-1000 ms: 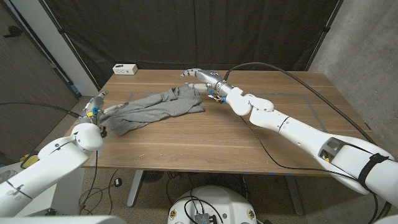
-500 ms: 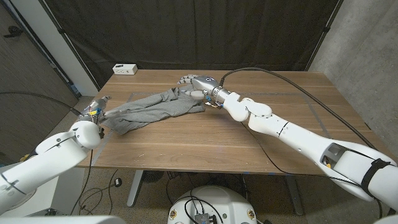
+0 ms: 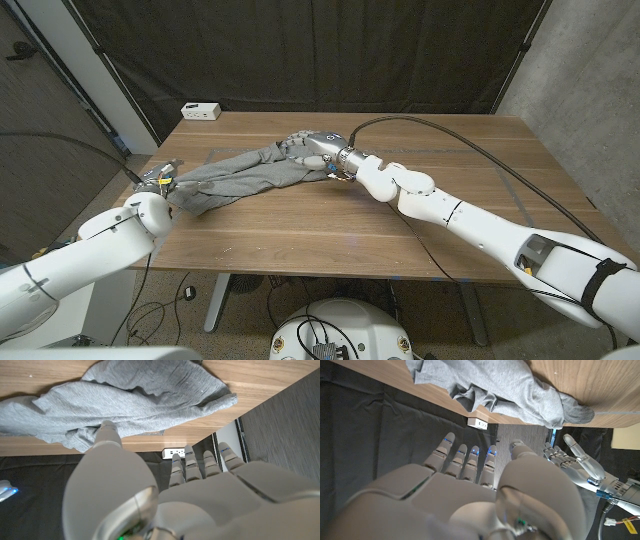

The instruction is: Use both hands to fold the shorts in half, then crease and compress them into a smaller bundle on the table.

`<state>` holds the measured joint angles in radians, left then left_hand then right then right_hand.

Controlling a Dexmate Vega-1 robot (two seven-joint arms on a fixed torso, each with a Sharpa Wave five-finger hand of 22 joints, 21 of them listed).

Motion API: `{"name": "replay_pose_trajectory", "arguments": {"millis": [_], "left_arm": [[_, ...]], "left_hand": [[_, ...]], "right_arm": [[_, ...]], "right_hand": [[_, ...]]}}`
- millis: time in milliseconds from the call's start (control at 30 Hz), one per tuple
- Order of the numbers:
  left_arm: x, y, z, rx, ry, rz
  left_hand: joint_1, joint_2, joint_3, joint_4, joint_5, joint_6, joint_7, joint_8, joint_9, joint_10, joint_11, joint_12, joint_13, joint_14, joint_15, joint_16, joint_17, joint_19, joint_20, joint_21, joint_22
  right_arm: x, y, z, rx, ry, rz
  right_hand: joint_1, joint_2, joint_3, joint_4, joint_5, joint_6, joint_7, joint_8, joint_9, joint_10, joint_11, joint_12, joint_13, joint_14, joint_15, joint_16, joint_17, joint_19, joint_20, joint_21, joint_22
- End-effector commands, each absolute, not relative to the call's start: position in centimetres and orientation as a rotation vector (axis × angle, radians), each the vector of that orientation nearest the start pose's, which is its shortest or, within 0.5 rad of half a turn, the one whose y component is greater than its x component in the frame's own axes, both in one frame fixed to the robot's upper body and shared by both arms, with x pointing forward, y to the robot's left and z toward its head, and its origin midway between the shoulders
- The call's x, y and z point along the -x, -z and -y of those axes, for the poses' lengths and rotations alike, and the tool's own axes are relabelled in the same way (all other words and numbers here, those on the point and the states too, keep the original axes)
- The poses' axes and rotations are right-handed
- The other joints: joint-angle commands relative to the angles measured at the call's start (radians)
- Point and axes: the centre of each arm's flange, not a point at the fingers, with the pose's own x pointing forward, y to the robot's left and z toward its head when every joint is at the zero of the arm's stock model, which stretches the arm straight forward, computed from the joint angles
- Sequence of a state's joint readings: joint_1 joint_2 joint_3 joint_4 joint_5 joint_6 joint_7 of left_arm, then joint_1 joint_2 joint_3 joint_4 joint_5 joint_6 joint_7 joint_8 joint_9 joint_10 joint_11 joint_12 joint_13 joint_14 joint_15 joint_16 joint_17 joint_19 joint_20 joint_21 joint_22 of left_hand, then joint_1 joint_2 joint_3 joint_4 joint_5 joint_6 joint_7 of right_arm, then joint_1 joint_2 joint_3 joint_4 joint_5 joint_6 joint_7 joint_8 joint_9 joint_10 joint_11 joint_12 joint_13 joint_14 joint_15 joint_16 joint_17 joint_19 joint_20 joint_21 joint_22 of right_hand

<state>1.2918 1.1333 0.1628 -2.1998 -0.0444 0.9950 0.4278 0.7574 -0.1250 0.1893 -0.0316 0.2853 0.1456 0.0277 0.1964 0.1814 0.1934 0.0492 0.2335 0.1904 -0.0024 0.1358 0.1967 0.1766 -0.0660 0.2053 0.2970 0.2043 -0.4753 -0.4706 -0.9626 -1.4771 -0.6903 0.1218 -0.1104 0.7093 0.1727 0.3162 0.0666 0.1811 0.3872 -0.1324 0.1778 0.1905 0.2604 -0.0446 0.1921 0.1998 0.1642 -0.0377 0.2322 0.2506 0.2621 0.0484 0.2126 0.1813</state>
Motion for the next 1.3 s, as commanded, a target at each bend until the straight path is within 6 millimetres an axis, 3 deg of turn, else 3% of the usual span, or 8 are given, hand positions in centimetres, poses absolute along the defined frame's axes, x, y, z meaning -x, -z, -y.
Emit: {"name": "replay_pose_trajectory", "arguments": {"millis": [33, 200, 367, 767, 1300], "left_arm": [[-50.4, 2.7, -39.9, -1.190, -0.555, 0.006], [-50.9, 2.4, -39.5, -1.218, -0.524, -0.030], [-51.2, 2.2, -39.1, -1.263, -0.499, -0.069], [-52.1, 1.7, -38.3, -1.370, -0.485, -0.165], [-53.7, 2.0, -37.4, -1.448, -0.470, -0.249]], "left_hand": [[0.009, -0.004, -0.008, 0.000, 0.013, 0.001, 0.002, -0.001, 0.001, 0.006, -0.009, 0.006, 0.001, -0.001, -0.009, 0.002, 0.001, 0.013, 0.002, 0.002, 0.003], [0.009, -0.003, -0.013, 0.000, 0.017, 0.004, 0.000, -0.001, 0.001, 0.008, 0.005, 0.004, 0.000, 0.000, -0.004, 0.000, 0.001, 0.013, 0.001, 0.001, 0.002], [0.012, -0.002, -0.016, -0.001, 0.021, 0.015, 0.000, 0.002, 0.001, 0.005, -0.005, 0.001, 0.000, -0.011, 0.001, -0.006, 0.001, 0.010, 0.005, -0.002, 0.002], [0.043, 0.021, -0.018, -0.010, 0.036, 0.079, -0.032, 0.017, 0.004, 0.055, -0.037, 0.012, 0.003, 0.007, -0.012, -0.001, 0.000, 0.027, -0.010, -0.002, 0.000], [0.093, 0.072, 0.004, -0.026, 0.031, 0.048, -0.065, 0.000, 0.005, 0.057, -0.039, 0.004, 0.004, 0.019, -0.015, -0.001, 0.000, 0.044, -0.025, 0.000, -0.002]], "right_arm": [[-60.9, -0.3, -0.2, 1.529, -0.383, 1.018], [-61.5, 0.0, -0.3, 1.521, -0.393, 1.001], [-62.1, 0.3, -0.3, 1.510, -0.405, 0.974], [-63.8, 0.5, -0.2, 1.468, -0.436, 0.922], [-65.1, 0.6, 0.4, 1.415, -0.523, 0.824]], "right_hand": [[-0.016, 0.001, 0.003, 0.011, -0.001, -0.012, 0.002, 0.001, -0.001, 0.007, 0.000, 0.005, 0.002, 0.000, -0.075, -0.004, 0.002, -0.002, 0.000, -0.003, 0.000], [-0.021, 0.001, 0.004, 0.014, -0.001, -0.014, 0.004, 0.002, -0.001, 0.008, 0.000, 0.005, 0.001, 0.000, -0.072, -0.005, 0.000, -0.003, -0.001, -0.004, 0.000], [-0.024, 0.001, 0.006, 0.014, 0.000, -0.012, 0.008, 0.004, -0.001, 0.009, 0.001, 0.006, 0.001, 0.001, -0.070, -0.006, -0.002, -0.004, -0.001, -0.004, 0.000], [-0.028, 0.002, 0.011, 0.014, 0.001, -0.005, 0.014, 0.009, -0.001, 0.012, 0.003, 0.007, 0.000, 0.008, -0.067, -0.006, -0.007, -0.004, -0.001, -0.005, 0.000], [-0.044, -0.007, 0.009, 0.018, 0.001, 0.003, 0.030, 0.013, -0.001, 0.013, 0.018, 0.007, -0.001, 0.013, -0.054, -0.008, -0.012, -0.001, 0.006, -0.004, 0.000]]}}
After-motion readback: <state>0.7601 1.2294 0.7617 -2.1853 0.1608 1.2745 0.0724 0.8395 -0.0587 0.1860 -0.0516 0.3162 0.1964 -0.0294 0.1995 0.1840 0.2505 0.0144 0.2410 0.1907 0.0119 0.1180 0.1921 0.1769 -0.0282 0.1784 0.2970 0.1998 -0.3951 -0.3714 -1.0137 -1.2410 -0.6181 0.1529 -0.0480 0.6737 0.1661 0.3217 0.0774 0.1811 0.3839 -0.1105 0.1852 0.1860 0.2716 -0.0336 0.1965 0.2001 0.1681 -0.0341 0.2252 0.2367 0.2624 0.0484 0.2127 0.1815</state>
